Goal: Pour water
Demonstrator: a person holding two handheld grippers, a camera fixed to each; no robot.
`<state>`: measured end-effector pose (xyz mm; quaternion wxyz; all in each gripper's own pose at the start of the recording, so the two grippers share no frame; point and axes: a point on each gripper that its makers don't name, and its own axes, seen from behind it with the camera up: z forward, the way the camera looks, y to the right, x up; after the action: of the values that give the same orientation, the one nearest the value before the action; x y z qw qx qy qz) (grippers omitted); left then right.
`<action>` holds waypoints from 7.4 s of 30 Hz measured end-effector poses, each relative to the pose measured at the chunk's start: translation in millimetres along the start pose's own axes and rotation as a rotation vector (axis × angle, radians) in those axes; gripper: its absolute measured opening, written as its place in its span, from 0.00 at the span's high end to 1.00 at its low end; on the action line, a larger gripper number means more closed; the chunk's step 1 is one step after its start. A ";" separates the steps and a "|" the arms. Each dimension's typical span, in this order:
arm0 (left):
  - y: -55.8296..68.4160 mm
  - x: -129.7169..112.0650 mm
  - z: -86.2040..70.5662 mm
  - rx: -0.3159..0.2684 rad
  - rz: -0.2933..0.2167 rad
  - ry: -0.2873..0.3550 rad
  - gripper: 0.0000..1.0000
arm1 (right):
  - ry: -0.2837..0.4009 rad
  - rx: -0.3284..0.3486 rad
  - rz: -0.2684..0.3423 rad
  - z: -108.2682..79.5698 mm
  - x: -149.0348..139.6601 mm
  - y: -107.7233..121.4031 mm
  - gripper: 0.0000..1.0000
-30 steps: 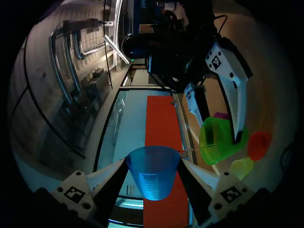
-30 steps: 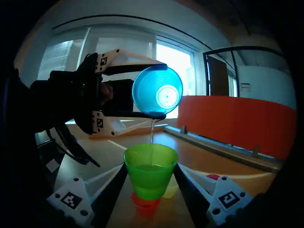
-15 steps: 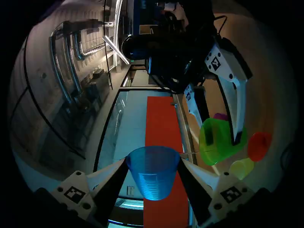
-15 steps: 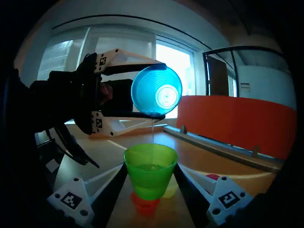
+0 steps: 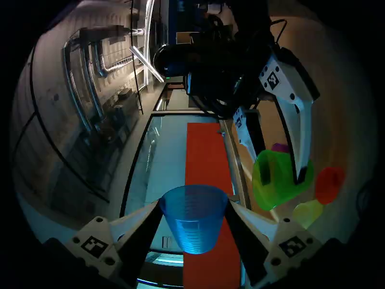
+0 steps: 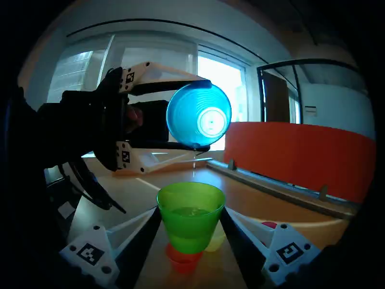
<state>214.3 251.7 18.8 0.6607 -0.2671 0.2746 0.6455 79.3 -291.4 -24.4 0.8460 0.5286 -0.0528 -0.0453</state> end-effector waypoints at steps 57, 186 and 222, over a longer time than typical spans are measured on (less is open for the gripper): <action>-5.5 -33.8 -9.5 0.002 -0.701 -0.056 0.13 | 0.024 -0.015 -0.010 -2.8 12.7 1.3 0.12; 178.3 -77.0 -81.8 -0.254 -1.441 -0.403 0.12 | -0.235 0.007 0.030 -34.5 -65.6 -1.2 0.12; 257.8 -83.8 -87.1 -0.395 -1.413 -0.501 0.12 | -0.363 0.005 0.057 -38.2 -125.8 14.5 0.12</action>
<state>-46.3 137.0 17.1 0.8981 -0.3378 -0.2388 0.1493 -39.7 -234.5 -33.3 0.8222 0.5121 -0.2197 -0.1156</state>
